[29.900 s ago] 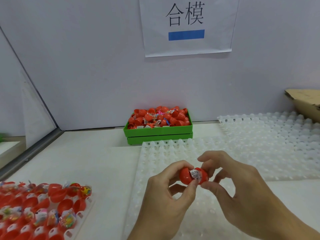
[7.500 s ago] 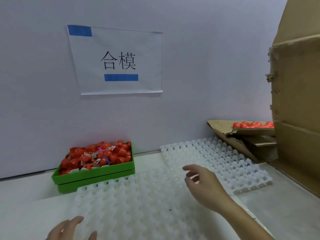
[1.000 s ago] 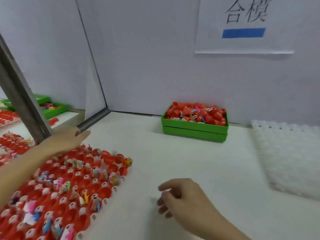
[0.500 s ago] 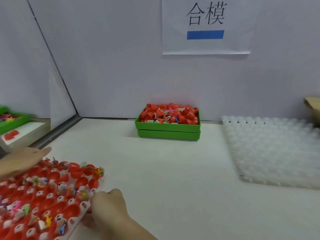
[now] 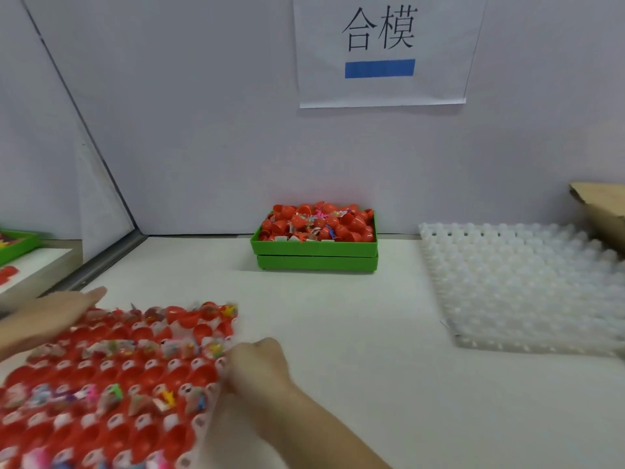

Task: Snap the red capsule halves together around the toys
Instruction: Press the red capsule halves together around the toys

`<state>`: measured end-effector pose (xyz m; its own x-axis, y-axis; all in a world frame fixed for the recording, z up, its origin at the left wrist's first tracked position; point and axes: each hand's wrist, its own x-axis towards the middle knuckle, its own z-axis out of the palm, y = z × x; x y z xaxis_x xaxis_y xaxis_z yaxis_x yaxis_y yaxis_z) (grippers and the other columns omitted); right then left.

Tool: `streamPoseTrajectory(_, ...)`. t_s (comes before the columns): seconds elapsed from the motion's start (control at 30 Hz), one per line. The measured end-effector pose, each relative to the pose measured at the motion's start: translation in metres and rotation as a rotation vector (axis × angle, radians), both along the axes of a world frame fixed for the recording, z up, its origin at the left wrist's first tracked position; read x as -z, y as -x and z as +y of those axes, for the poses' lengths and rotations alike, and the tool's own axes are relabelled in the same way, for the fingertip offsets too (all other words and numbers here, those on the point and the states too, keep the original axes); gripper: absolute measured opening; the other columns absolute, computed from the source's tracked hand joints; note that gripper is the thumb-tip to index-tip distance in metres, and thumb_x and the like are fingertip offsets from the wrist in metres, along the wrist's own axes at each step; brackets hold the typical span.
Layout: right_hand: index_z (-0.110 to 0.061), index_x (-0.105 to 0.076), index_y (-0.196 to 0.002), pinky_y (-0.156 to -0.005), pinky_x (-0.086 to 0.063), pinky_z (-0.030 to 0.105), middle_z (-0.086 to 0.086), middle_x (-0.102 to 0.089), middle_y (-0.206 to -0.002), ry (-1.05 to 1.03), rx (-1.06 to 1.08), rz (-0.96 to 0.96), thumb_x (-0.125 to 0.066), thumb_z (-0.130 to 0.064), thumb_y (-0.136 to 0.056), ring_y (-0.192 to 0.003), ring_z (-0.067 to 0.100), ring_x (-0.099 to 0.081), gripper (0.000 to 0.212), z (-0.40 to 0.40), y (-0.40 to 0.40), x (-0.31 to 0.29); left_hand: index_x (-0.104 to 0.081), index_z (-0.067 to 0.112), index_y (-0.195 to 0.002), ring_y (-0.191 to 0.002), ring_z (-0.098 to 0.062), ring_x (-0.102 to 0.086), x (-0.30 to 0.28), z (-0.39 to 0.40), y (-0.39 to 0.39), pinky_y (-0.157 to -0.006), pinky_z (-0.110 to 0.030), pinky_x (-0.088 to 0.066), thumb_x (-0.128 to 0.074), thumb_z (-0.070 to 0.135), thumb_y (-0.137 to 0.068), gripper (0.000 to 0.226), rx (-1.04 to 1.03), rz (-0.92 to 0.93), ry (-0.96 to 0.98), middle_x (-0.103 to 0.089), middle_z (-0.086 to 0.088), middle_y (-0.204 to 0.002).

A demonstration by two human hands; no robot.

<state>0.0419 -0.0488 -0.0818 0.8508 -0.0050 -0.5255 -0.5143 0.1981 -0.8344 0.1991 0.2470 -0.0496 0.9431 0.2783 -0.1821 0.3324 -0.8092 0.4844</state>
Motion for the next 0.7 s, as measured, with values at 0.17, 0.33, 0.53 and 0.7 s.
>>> streamPoseTrajectory(0.17, -0.005, -0.049, -0.071, -0.045, -0.041, 0.022, 0.008, -0.053, -0.054, 0.077, 0.105, -0.127, -0.047, 0.000, -0.080, -0.042, 0.017, -0.054, 0.011, -0.075, -0.013, -0.008, -0.050, 0.012, -0.142, -0.141, -0.029, -0.037, -0.017, -0.060, 0.026, -0.119, -0.043, -0.022, -0.029, 0.062, -0.098, 0.069, 0.214, 0.000, -0.104, -0.041, -0.010, -0.153)
streamPoseTrajectory(0.33, -0.014, -0.041, -0.053, -0.037, -0.028, 0.020, 0.000, -0.037, -0.042, 0.251, 0.183, -0.188, -0.046, 0.007, -0.084, -0.029, 0.010, -0.035, 0.037, -0.155, -0.006, -0.014, -0.046, 0.020, -0.143, -0.116, -0.026, -0.049, -0.023, -0.135, 0.035, -0.095, -0.039, -0.041, -0.031, 0.059, -0.100, 0.060, 0.276, 0.002, 0.145, -0.048, -0.004, -0.144)
streamPoseTrajectory(0.53, -0.020, -0.045, -0.052, -0.046, -0.032, 0.029, 0.000, -0.037, -0.050, 0.416, 0.242, -0.201, -0.053, -0.004, -0.088, -0.046, 0.015, -0.036, 0.040, -0.224, 0.019, -0.008, -0.055, 0.027, -0.126, -0.104, -0.013, -0.053, -0.012, -0.215, 0.040, -0.083, -0.031, -0.044, -0.032, 0.051, -0.103, 0.041, 0.474, -0.133, 0.165, -0.057, 0.002, -0.134)
streamPoseTrajectory(0.7, 0.010, -0.060, -0.071, -0.060, -0.042, 0.035, 0.009, -0.054, -0.060, 0.564, 0.181, -0.206, -0.047, -0.009, -0.092, -0.055, 0.018, -0.051, 0.030, -0.234, 0.031, -0.004, -0.044, 0.019, -0.143, -0.122, -0.022, -0.053, -0.002, -0.244, 0.044, -0.091, -0.030, -0.039, -0.028, 0.050, -0.104, 0.052, 0.497, -0.174, 0.025, -0.054, -0.006, -0.141)
